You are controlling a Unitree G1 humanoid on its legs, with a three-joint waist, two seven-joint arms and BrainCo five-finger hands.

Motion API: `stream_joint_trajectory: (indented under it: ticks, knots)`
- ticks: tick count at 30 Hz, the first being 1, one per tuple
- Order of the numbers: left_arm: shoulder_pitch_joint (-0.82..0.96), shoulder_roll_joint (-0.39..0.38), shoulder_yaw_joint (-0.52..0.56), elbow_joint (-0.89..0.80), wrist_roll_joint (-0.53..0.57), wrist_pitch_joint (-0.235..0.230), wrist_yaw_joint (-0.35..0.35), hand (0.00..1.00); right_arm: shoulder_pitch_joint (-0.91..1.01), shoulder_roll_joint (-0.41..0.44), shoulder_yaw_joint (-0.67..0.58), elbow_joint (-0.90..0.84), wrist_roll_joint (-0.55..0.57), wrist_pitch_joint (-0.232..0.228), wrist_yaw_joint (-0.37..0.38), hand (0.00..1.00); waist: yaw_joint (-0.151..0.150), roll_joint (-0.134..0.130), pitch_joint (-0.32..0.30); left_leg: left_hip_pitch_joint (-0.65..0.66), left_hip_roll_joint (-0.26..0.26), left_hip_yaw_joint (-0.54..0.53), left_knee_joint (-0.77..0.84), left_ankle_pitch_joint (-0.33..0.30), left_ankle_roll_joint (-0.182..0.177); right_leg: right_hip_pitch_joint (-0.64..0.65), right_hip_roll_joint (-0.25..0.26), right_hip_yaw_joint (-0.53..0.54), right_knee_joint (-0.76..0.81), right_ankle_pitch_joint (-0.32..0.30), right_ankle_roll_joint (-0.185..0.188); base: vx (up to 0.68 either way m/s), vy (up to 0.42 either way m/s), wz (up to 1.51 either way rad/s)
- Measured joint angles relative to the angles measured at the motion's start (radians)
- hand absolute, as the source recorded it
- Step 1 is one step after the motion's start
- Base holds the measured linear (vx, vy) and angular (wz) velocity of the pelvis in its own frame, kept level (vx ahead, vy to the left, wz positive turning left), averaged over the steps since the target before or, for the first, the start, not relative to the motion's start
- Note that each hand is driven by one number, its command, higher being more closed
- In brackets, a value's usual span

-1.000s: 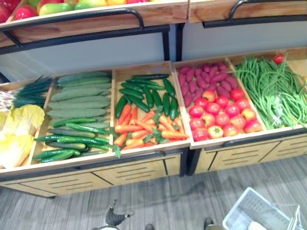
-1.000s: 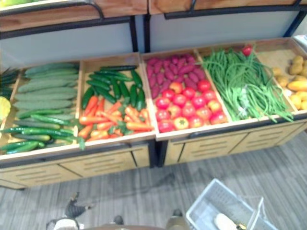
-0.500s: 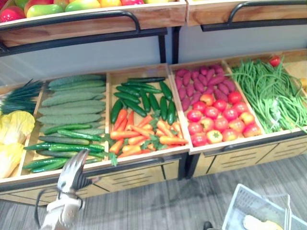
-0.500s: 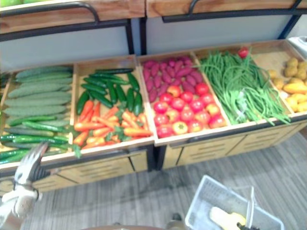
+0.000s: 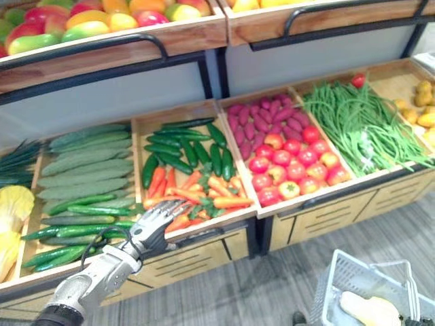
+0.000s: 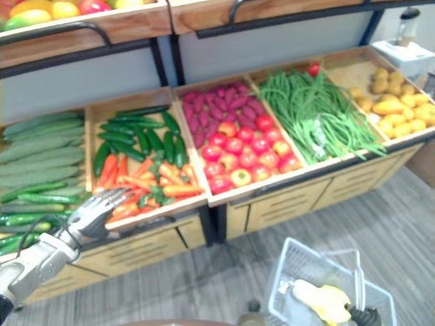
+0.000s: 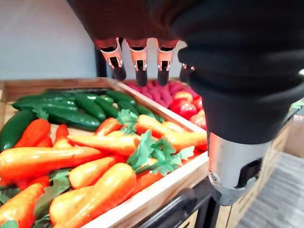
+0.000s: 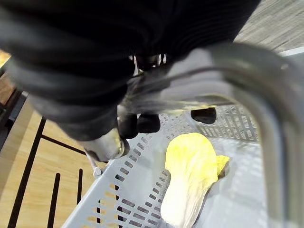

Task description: Pick vegetable in the basket

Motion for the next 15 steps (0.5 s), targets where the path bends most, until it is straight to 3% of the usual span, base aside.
stream_joint_trajectory:
  ticks: [3, 5, 11, 15]
  knots:
    - [-0.045, 0.000, -0.012, 0.009, -0.002, 0.011, -0.043, 0.00, 0.002, -0.011, 0.000, -0.003, 0.000, 0.006, 0.000, 1.00, 0.004, 0.009, 0.020, -0.061, 0.039, -0.008, 0.134, -0.059, 0.006, -0.017, 0.017, 0.008, 0.026, -0.016, -0.016, 0.00, -0.031, -0.10]
    - [-0.101, -0.001, -0.030, 0.028, -0.002, 0.021, -0.072, 0.00, -0.018, -0.040, -0.001, -0.006, -0.001, 0.013, 0.001, 1.00, 0.004, 0.005, 0.058, -0.111, 0.042, -0.087, 0.242, -0.062, 0.010, -0.018, 0.014, 0.022, 0.041, -0.016, -0.011, -0.02, -0.035, -0.07]
    - [-0.226, -0.003, -0.060, 0.036, -0.002, 0.067, -0.074, 0.00, -0.009, -0.055, -0.004, -0.113, 0.000, 0.015, 0.000, 1.00, 0.031, 0.006, 0.062, -0.119, 0.018, -0.114, 0.150, -0.062, 0.008, -0.094, 0.002, 0.054, 0.058, -0.003, 0.007, -0.04, 0.037, -0.09]
    - [-0.242, -0.002, -0.081, 0.023, -0.002, 0.072, -0.076, 0.00, -0.012, -0.034, -0.004, -0.148, -0.001, 0.016, -0.001, 1.00, 0.047, -0.030, 0.074, -0.075, -0.023, -0.047, 0.117, -0.074, 0.013, -0.104, -0.023, 0.115, 0.044, 0.022, 0.032, -0.03, 0.092, -0.44]
